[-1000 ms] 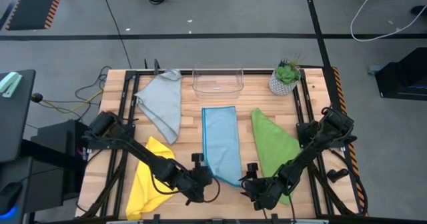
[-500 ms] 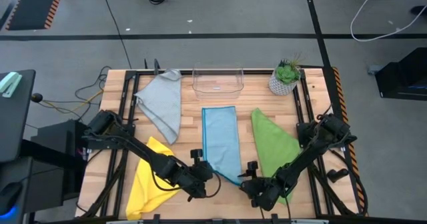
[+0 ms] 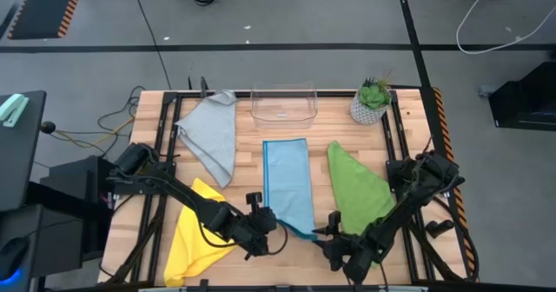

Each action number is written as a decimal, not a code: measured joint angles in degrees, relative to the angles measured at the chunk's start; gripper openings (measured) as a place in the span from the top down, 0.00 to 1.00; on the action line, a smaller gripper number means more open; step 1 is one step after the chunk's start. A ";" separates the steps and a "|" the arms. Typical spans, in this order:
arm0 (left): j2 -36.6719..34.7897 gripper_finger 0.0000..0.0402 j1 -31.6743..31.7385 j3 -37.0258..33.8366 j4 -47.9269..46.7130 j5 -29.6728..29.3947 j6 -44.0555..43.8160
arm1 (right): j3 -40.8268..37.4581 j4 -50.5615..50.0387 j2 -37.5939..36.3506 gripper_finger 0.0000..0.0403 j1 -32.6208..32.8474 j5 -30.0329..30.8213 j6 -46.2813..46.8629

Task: Fold microfiber towels
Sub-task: Fold the blue microfiber towel

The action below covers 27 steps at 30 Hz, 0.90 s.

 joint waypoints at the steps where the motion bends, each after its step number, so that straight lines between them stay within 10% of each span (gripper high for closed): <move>1: 0.00 0.99 0.00 0.00 -0.05 0.00 -0.01 | 0.00 -0.02 0.00 0.62 0.10 0.53 0.02; 19: 0.00 0.99 -1.46 0.00 -2.44 0.02 -0.08 | -0.02 -0.77 0.00 0.93 -0.14 3.22 2.48; 27: 0.00 0.82 -2.19 -0.02 -4.85 6.31 0.05 | -0.02 -0.90 0.00 0.95 -1.09 3.07 3.90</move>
